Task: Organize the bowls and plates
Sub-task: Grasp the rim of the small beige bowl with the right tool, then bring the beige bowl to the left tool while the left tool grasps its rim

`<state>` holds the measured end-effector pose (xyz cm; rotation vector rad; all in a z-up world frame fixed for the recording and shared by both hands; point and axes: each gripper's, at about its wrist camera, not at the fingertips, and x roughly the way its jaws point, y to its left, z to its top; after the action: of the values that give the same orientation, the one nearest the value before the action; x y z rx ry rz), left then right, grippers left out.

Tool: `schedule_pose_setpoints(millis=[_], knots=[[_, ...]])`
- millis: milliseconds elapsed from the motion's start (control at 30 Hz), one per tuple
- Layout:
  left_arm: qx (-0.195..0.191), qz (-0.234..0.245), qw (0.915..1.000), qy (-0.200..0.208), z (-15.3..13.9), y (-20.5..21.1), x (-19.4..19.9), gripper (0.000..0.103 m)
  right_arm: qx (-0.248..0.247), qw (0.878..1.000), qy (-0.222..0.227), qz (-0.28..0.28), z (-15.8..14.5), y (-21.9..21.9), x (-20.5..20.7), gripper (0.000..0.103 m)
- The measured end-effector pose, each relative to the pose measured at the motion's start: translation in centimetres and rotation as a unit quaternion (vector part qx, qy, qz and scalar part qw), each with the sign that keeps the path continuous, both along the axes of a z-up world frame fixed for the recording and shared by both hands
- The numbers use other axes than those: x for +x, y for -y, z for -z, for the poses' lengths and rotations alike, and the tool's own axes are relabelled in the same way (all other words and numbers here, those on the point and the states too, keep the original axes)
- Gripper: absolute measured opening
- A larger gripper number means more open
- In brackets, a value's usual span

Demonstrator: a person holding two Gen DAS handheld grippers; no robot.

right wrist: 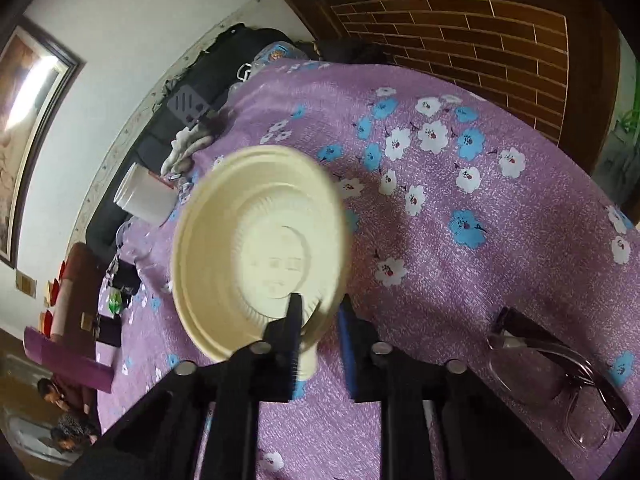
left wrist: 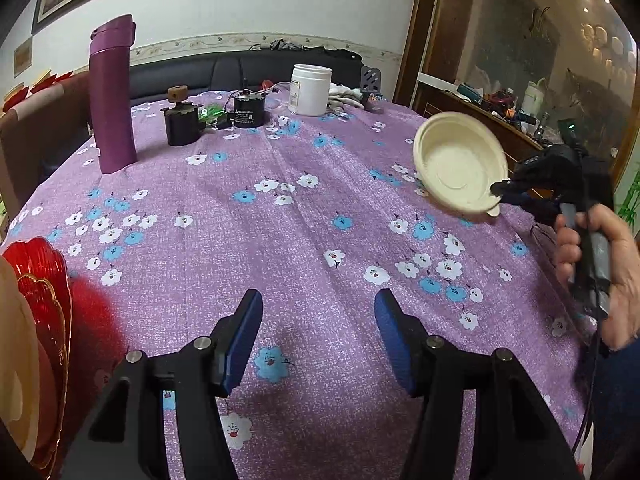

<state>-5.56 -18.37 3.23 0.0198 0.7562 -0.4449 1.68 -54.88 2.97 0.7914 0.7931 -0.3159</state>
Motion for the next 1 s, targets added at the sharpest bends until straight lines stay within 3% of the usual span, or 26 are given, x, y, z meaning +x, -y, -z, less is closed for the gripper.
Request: schedule_pose_setpoints(millis=[267,500,700,800,867,1000], knots=[[0.014,0.000,0.9990,0.043,-1.1,-0.5,-1.8,0.057,0.016,0.994,0.038,-0.104,-2.9,-5.9,-4.0,0.009],[-0.004,0.000,0.9987,0.050,-2.6,-2.3,-2.7,0.062,0.046,0.972,0.060,-0.224,-4.7,-12.4,-8.9,0.008],[-0.019,0.000,0.9992,0.034,-3.0,-3.1,-2.5,0.063,0.094,0.950,0.061,-0.291,-3.9,-15.8,-11.7,0.009],[-0.019,0.018,0.9995,0.014,-2.6,-2.4,-2.5,0.063,0.033,0.957,0.048,-0.284,-3.6,-16.3,-12.1,0.011],[-0.021,0.029,0.9994,0.003,-2.4,-1.9,-2.4,0.063,-0.037,0.964,0.037,-0.260,-3.9,-16.4,-12.5,0.014],[-0.025,0.056,0.9978,-0.023,-2.3,-0.3,-2.0,0.063,-0.087,0.968,0.039,-0.232,-4.1,-15.3,-13.0,0.014]])
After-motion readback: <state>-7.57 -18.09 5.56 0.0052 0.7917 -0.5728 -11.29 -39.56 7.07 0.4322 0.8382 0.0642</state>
